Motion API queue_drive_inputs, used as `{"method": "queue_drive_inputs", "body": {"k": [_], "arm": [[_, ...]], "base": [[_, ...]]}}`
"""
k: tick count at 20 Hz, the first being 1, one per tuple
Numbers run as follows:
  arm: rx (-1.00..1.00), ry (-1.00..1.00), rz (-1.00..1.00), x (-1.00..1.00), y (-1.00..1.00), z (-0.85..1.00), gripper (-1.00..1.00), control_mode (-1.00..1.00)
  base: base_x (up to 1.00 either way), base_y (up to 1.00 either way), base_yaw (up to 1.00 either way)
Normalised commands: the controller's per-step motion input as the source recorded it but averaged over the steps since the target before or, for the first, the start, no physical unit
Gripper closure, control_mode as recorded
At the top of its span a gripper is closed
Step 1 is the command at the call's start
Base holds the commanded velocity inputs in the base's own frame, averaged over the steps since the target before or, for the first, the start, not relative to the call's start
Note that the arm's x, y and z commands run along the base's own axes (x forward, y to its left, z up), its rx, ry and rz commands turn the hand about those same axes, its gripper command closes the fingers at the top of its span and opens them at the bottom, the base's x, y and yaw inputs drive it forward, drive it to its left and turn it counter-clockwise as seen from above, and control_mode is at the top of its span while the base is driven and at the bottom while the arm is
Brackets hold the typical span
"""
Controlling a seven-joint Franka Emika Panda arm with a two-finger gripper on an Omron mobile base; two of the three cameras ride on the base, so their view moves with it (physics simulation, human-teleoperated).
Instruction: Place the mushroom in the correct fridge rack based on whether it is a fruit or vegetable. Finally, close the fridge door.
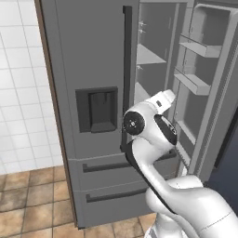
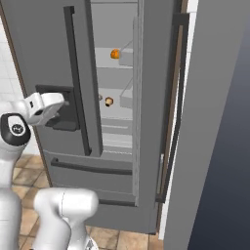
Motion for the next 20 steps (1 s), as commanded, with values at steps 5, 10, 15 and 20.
{"method": "queue_drive_inputs", "body": {"k": [5,10,15,20], "arm": [[0.50,-0.13,-0.16,-1.00,-1.00,0.33,-1.00,-1.00],[0.50,-0.18,-0.06,-0.89,-1.00,0.07,-1.00,-1.00],[0.46,-0.20,-0.01,-0.92,-1.00,0.00,-1.00,-1.00],[0.46,-0.21,0.00,-0.53,-1.00,0.00,-1.00,-1.00]], "base": [[0.00,0.00,0.00],[0.00,0.00,0.00],[0.00,0.00,0.00],[0.00,0.00,0.00]]}}
